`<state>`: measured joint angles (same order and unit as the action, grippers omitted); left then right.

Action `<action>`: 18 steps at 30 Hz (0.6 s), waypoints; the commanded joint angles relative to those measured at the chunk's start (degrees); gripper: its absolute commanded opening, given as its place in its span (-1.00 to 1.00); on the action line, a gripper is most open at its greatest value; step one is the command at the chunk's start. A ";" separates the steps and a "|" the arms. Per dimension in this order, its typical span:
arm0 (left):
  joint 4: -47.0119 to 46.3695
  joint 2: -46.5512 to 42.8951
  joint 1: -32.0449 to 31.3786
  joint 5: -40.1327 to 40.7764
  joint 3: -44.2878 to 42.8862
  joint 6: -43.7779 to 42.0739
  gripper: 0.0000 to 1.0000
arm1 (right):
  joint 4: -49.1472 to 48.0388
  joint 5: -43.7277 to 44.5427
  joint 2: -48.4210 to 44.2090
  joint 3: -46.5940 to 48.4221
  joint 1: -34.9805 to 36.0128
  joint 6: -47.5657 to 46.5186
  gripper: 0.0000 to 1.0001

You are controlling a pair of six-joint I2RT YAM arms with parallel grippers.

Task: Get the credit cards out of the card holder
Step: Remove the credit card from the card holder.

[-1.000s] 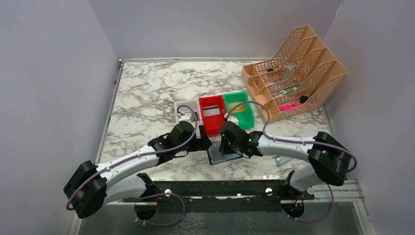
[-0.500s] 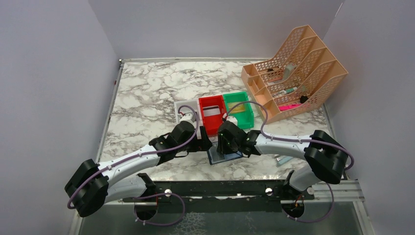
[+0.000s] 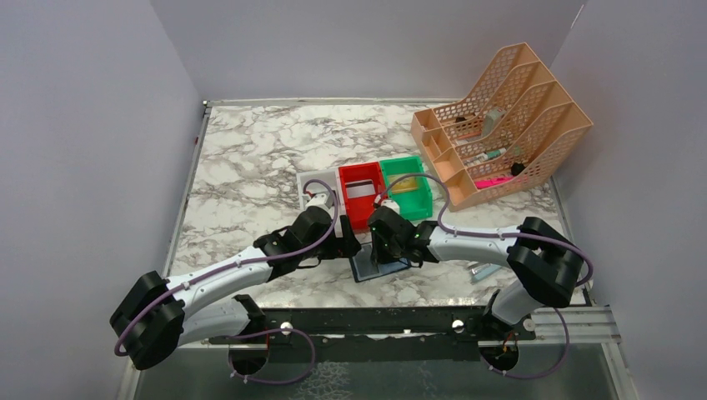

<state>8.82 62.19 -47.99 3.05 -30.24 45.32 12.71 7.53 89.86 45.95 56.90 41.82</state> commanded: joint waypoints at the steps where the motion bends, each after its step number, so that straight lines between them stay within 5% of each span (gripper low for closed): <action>1: -0.62 -0.48 0.19 0.41 -1.34 -0.58 0.81 | -0.83 -2.09 0.23 1.43 -0.09 -1.29 -0.70; 18: -4.04 3.34 0.27 -3.52 -0.54 0.10 0.78 | -4.83 -8.01 0.49 1.04 -0.09 -1.43 -0.70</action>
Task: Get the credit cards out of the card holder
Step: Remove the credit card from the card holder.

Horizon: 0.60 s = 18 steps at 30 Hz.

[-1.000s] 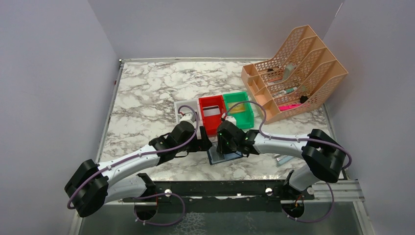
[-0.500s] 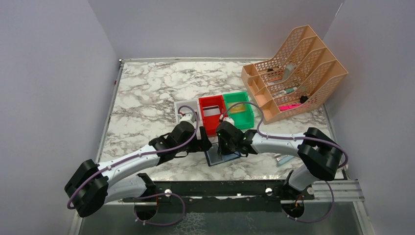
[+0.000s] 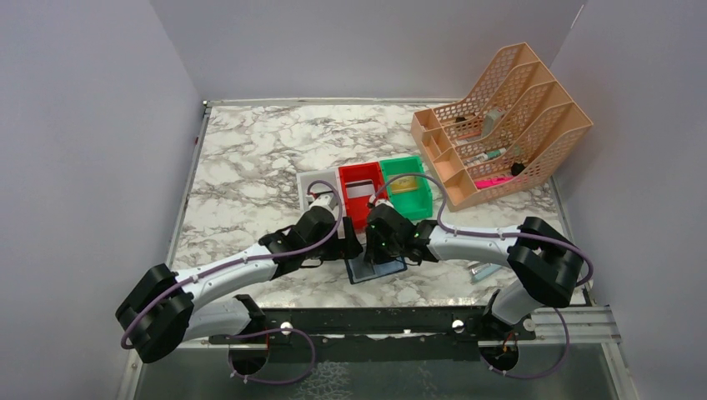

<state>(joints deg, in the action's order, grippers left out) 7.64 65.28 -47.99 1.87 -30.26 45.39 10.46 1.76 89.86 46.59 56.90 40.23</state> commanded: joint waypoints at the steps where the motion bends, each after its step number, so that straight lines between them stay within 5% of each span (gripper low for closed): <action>1: -3.00 0.29 0.28 -2.55 -0.34 0.05 0.75 | -2.57 -2.12 0.55 0.38 -0.08 0.32 -0.70; 8: -4.70 0.64 0.24 -4.26 0.67 0.35 0.50 | -2.00 -1.11 0.49 0.05 -0.05 0.88 -0.68; 18: -5.39 0.96 0.26 -4.88 1.06 0.86 0.46 | -1.02 0.43 1.92 0.06 -0.17 0.93 -0.61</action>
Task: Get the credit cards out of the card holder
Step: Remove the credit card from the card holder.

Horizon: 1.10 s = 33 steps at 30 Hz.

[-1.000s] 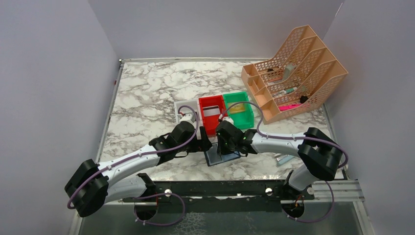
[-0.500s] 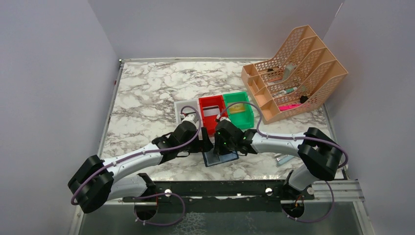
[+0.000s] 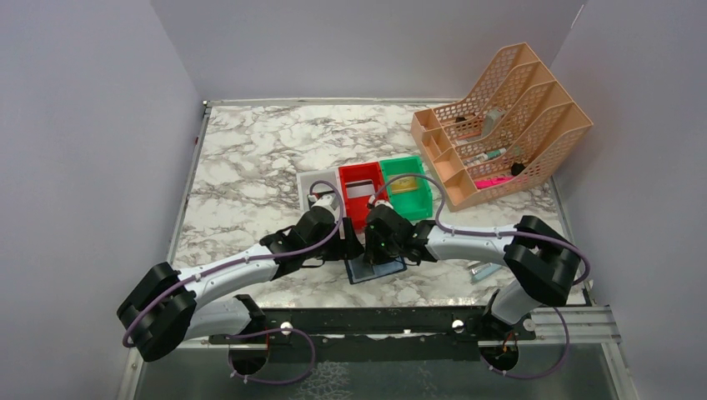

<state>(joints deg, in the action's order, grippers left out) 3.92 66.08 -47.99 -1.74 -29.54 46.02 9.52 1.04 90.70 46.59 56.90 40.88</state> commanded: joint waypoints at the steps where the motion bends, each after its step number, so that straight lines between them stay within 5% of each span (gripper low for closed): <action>1: -1.69 0.18 0.26 -1.26 0.28 0.21 0.46 | -0.34 0.99 1.24 0.05 -0.15 0.19 -0.61; 16: -1.16 0.34 0.27 -0.66 0.00 0.21 0.46 | -1.60 -0.67 0.40 -0.71 -0.17 -0.63 -0.38; 33: -1.64 0.76 0.20 -1.35 0.01 0.39 0.44 | -5.51 -4.17 0.26 -1.92 -0.22 0.92 -0.80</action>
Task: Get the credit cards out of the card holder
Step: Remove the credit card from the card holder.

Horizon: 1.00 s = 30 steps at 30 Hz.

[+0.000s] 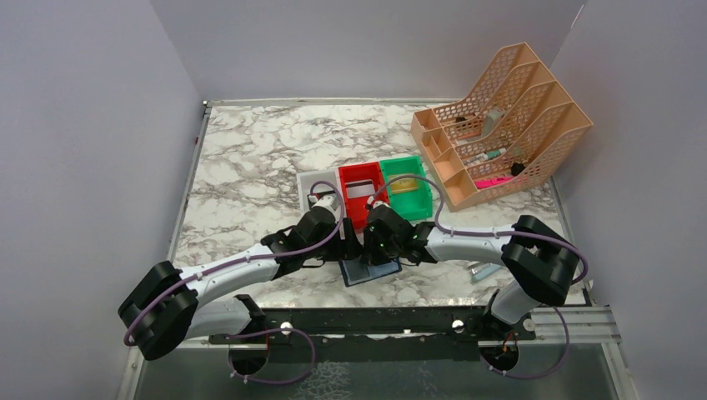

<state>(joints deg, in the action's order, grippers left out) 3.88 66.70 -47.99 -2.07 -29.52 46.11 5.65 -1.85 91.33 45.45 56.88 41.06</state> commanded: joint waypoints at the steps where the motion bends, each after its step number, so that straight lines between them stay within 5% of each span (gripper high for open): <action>1: -1.61 0.11 0.26 -1.03 0.03 0.36 0.44 | -1.77 -1.35 -0.30 -0.83 -0.24 0.75 -0.84; 5: -1.64 0.08 0.27 -1.08 0.01 0.39 0.44 | -1.49 -0.70 -0.63 -0.85 -0.30 1.09 -0.98; 21: -0.05 -1.54 0.26 0.07 -0.06 0.34 0.44 | -15.00 -14.47 -5.83 -10.37 -8.37 6.13 -0.98; 30: 12.94 -6.64 1.37 14.87 -1.57 2.57 0.70 | -8.51 -8.06 -7.26 -7.51 -6.05 -1.15 -0.09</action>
<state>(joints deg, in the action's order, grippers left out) 8.21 63.40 -47.97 2.24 -29.54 46.76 -6.13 -14.41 86.21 35.51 48.84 43.86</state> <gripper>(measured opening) 0.828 0.382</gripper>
